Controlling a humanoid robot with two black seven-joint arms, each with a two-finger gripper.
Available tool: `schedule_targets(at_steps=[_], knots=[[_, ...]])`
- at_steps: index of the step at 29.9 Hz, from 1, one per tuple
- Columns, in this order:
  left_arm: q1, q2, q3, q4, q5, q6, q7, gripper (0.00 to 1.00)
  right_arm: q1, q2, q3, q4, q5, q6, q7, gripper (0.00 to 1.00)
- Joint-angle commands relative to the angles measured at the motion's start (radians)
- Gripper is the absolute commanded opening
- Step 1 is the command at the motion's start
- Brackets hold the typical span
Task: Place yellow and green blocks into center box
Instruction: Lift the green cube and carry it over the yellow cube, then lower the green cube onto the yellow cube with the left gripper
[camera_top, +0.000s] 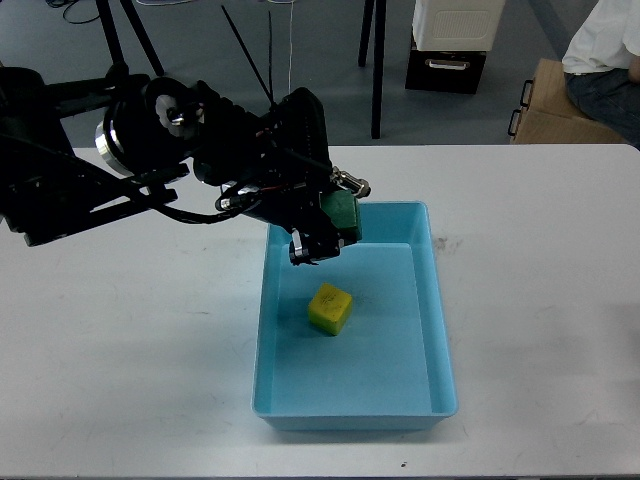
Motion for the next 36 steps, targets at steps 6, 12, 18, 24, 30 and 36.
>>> schedule_targets(at_steps=[6,12,18,24,30,36], knots=[[0.020,-0.085,0.097,0.081,0.000,0.000,0.000,0.18,0.000,0.000,0.003,0.000,0.027,0.000,0.000,0.99],[0.090,-0.095,0.123,0.151,0.000,0.000,0.000,0.19,-0.002,0.000,0.017,0.000,0.027,0.002,0.000,0.99],[0.107,-0.098,0.123,0.149,0.000,0.000,0.000,0.24,0.000,0.002,0.017,0.000,0.029,0.002,0.000,0.99],[0.125,-0.098,0.122,0.158,0.000,0.000,0.000,0.44,0.000,0.000,0.017,0.000,0.027,0.002,0.000,0.99],[0.142,-0.098,0.114,0.160,0.000,0.000,0.000,0.71,0.000,0.000,0.017,0.000,0.027,0.002,0.000,0.99],[0.142,-0.113,0.097,0.160,0.000,0.000,0.000,0.88,-0.002,0.000,0.017,0.000,0.027,0.002,0.000,0.99]])
